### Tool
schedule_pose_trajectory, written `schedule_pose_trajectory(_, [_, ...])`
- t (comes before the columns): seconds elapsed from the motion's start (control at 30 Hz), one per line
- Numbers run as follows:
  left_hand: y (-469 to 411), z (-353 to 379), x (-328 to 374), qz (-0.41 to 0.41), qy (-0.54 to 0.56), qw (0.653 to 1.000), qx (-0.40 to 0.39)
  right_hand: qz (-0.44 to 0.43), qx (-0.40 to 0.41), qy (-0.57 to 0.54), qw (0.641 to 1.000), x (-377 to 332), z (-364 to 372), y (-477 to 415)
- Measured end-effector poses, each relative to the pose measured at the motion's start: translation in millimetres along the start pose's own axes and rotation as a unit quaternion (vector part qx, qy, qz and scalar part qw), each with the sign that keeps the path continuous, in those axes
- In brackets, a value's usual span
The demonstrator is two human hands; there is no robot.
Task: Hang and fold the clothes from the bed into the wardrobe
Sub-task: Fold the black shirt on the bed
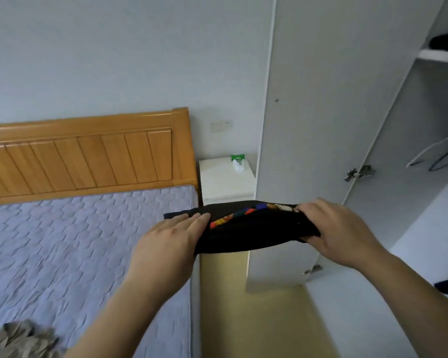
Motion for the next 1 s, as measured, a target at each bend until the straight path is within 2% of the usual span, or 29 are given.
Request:
schedule_pose_trajectory(0.13, [-82, -22, 7, 0.093, 0.017, 0.99, 0.106, 0.051, 0.073, 0.054, 0.995, 48, -60, -13])
schedule_pose_trajectory(0.27, [-161, -44, 24, 0.18, 0.039, 0.962, 0.202, 0.128, 0.146, 0.107, 0.975, 92, -116, -15])
schedule_pose_trajectory(0.43, [-252, -76, 57, 0.287, 0.077, 0.901, 0.316, 0.191, 0.241, 0.193, 0.932, 130, -199, -1])
schedule_pose_trajectory(0.57, [-315, -104, 96, 0.359, 0.127, 0.842, 0.383, 0.249, 0.287, 0.288, 0.879, 146, -267, 20])
schedule_pose_trajectory(0.73, [-386, -142, 167, 0.445, 0.162, 0.765, 0.436, 0.326, 0.302, 0.365, 0.818, 175, -330, 57])
schedule_pose_trajectory(0.87, [-432, -179, 253, 0.512, 0.182, 0.706, 0.454, 0.362, 0.323, 0.419, 0.768, 195, -378, 93])
schedule_pose_trajectory(0.93, [-450, -197, 300, 0.537, 0.19, 0.684, 0.456, 0.377, 0.334, 0.45, 0.737, 211, -398, 116])
schedule_pose_trajectory(1.0, [-469, -208, 352, 0.561, 0.189, 0.676, 0.438, 0.412, 0.324, 0.466, 0.713, 237, -413, 140])
Point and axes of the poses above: each hand's wrist, its own y-axis away from the middle knuckle, its own z-axis out of the palm, x = y × z, the point moved 9 cm from there along -y, towards the middle knuckle, and after that the axes turned 13 degrees about z, right-handed, at the moved point
